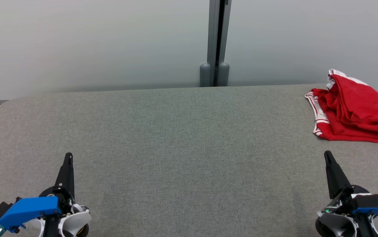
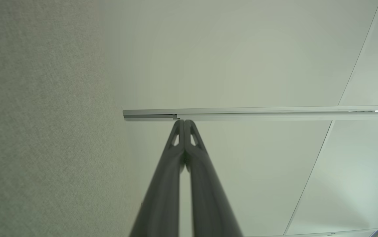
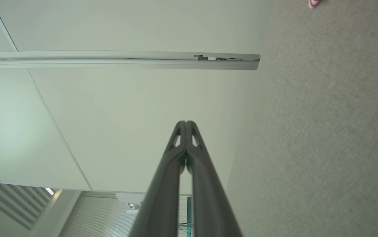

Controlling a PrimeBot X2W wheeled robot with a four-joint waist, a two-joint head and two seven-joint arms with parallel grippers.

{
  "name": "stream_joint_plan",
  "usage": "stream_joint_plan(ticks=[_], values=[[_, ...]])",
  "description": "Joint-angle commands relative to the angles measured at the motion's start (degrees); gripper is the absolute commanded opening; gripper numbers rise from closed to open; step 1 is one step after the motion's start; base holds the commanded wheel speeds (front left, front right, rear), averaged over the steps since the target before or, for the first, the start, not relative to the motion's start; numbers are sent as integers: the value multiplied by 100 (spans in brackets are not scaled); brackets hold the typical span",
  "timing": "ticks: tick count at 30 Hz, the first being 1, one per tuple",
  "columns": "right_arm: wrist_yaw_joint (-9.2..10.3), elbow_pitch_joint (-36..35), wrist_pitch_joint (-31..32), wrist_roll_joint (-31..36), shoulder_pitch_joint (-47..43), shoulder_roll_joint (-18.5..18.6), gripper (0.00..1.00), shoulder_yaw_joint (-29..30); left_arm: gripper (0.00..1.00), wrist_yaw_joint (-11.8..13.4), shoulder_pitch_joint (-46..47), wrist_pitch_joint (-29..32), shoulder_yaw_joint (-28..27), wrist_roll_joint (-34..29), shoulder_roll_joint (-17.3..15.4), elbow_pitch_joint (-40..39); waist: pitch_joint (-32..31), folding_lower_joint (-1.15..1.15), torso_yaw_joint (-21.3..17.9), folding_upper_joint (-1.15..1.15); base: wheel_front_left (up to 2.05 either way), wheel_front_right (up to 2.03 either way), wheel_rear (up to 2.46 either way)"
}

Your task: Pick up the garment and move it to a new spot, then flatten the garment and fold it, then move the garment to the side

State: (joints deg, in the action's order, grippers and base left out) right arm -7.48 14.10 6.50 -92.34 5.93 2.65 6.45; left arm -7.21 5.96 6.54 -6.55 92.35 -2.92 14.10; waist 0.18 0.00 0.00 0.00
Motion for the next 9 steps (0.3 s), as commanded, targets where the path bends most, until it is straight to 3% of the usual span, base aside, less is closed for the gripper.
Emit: stream_joint_plan(ticks=[1,9], values=[[-2,-16,19,-16,58,42,0,17,0,-51,54,19,-9,13,9,-25,0,0,0,0,0,0,0],[-2,-16,19,-16,58,42,0,17,0,-51,54,19,-9,13,9,-25,0,0,0,0,0,0,0]])
